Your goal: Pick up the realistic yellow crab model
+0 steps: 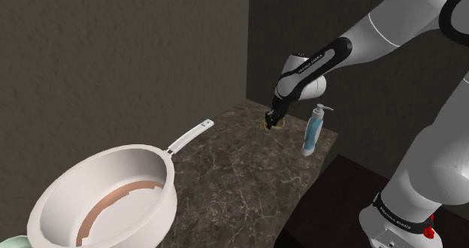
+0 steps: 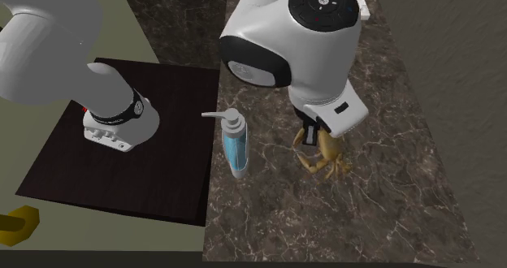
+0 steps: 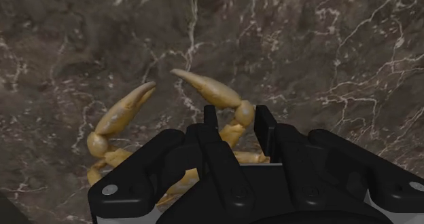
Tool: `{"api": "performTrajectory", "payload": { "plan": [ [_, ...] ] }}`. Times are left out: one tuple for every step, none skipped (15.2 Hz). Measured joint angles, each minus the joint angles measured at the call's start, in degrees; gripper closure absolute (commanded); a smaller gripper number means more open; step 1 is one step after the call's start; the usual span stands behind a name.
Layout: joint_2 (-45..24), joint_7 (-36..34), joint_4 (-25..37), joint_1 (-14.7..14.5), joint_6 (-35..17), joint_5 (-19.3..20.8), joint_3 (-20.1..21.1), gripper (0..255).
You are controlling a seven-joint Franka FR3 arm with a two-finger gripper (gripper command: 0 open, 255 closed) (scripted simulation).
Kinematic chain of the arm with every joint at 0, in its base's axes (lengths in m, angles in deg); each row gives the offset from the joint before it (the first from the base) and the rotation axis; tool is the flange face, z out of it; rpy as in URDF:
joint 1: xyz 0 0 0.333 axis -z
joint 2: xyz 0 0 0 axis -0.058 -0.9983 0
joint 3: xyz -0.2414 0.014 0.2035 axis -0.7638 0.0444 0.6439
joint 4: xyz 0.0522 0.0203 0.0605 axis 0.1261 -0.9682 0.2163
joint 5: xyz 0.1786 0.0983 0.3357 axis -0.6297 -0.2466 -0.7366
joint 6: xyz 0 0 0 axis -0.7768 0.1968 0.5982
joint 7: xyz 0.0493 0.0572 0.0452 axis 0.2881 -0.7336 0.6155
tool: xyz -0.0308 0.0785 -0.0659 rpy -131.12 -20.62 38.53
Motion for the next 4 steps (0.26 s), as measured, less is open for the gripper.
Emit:
{"api": "performTrajectory", "payload": {
  "plan": [
    [0.7, -0.6, 0.2, 0.0, 0.9, 0.6, 0.0, 255],
    [1.3, -0.9, 0.6, 0.1, 1.8, 1.0, -0.1, 255],
    [2.0, -1.2, 0.6, 0.2, 2.5, 1.4, -0.1, 255],
    [2.3, -1.5, 0.6, 0.2, 2.9, 1.6, -0.1, 255]
  ]
}}
